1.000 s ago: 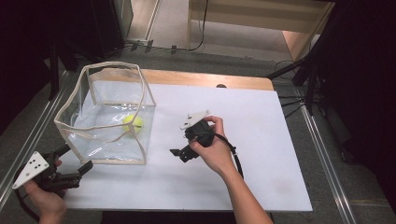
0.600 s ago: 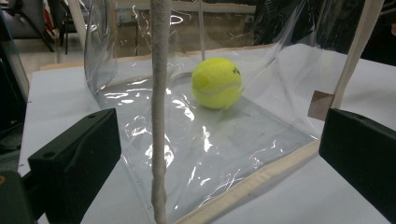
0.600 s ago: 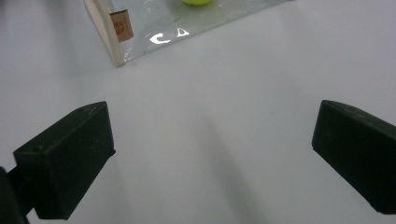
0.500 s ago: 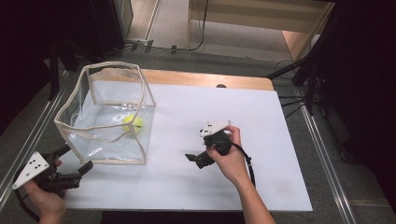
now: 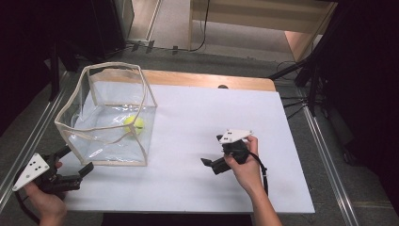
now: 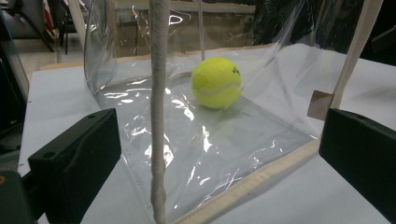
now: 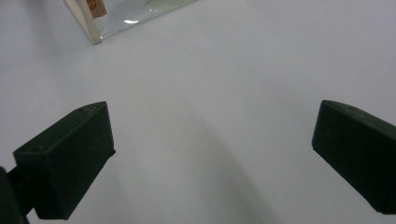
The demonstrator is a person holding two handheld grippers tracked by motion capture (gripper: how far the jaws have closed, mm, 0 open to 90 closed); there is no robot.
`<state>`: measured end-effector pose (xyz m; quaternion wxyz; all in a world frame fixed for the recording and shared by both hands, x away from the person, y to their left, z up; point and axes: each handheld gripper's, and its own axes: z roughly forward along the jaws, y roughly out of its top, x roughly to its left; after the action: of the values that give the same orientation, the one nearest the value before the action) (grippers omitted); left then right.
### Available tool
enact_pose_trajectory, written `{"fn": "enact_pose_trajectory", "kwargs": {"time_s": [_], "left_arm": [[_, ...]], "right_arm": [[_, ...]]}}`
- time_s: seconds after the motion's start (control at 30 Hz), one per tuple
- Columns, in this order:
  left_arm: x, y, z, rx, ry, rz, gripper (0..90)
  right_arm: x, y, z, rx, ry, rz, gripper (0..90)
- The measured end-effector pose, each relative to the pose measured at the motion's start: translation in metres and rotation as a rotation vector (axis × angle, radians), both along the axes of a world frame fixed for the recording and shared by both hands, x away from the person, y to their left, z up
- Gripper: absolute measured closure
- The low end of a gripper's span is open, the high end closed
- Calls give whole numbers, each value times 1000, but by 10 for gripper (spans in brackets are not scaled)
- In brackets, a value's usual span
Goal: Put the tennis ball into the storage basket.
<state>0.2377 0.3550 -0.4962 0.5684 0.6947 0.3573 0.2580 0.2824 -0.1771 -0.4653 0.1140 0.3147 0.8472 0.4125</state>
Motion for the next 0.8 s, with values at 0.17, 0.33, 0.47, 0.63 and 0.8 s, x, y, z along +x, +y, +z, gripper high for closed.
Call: {"fn": "enact_pose_trajectory", "kwargs": {"time_s": [0.17, 0.33, 0.47, 0.63, 0.8], "left_arm": [[0, 0, 0, 2, 0, 0, 0], [0, 0, 0, 0, 2, 0, 0], [-1, 0, 0, 9, -6, -6, 0], [-1, 0, 0, 11, -5, -5, 0], [-1, 0, 0, 10, -5, -7, 0]], "right_arm": [[-5, -15, -3, 21, 0, -34, 0], [-10, -30, -6, 33, 0, -66, 0], [-14, -41, -10, 49, 3, -95, 0], [-20, -55, -14, 64, -4, -127, 0], [-26, -69, -18, 82, 1, -162, 0]]}}
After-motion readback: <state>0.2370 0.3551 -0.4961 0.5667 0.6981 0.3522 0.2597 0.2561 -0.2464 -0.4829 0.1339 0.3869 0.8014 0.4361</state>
